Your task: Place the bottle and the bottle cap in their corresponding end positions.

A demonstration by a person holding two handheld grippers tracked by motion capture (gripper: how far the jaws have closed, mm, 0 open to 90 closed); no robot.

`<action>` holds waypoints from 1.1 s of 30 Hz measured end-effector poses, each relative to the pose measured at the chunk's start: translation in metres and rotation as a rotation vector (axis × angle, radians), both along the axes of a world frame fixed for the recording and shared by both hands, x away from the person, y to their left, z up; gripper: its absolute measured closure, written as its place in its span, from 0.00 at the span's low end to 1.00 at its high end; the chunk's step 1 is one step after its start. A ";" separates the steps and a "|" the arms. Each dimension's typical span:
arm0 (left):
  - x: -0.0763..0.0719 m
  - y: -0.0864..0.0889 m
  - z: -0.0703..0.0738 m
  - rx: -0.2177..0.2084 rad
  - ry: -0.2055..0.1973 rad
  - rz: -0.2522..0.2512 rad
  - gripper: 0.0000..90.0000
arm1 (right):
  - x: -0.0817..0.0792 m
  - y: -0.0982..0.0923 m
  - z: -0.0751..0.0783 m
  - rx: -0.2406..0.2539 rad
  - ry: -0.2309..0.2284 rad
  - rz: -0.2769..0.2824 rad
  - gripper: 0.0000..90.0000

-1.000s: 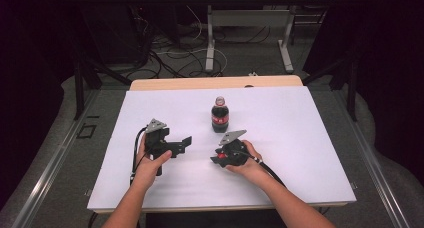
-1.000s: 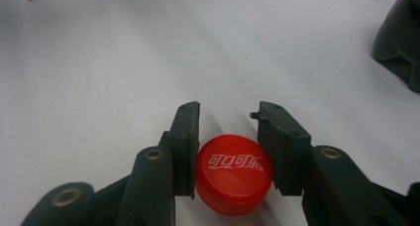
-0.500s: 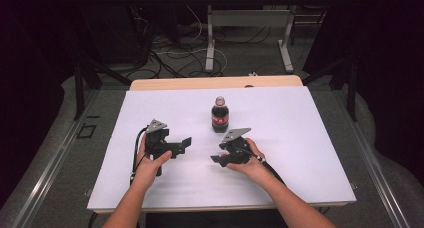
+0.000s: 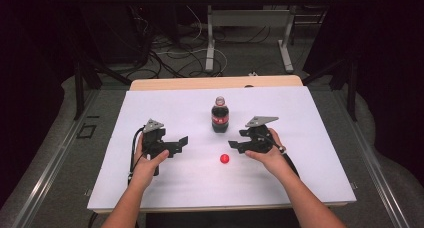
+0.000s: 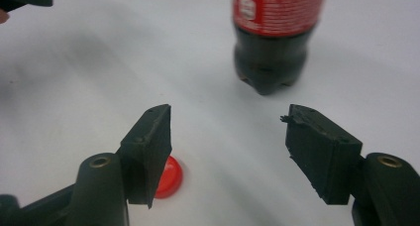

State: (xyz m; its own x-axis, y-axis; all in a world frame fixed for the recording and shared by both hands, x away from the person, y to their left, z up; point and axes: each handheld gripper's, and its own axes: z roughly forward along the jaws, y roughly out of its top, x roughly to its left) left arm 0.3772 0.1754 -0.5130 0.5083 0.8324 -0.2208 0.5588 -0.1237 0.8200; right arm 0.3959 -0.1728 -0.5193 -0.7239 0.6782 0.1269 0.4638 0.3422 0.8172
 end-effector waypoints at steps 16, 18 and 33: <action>0.005 0.023 -0.004 0.016 0.027 0.056 0.01 | -0.001 -0.095 0.008 0.000 -0.022 -0.334 0.17; 0.005 0.025 -0.004 0.013 0.024 0.068 0.01 | 0.000 -0.105 0.005 -0.001 -0.011 -0.381 0.17; 0.009 0.038 -0.010 -0.009 0.042 0.120 0.01 | -0.005 -0.149 -0.016 -0.001 -0.004 -0.515 0.13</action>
State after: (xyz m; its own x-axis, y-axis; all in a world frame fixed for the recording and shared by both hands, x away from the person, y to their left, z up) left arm 0.3859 0.2137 -0.5233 0.3951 0.8847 -0.2474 0.6030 -0.0465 0.7964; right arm 0.3912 -0.3216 -0.5357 -0.2959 0.9471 0.1238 0.5691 0.0707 0.8192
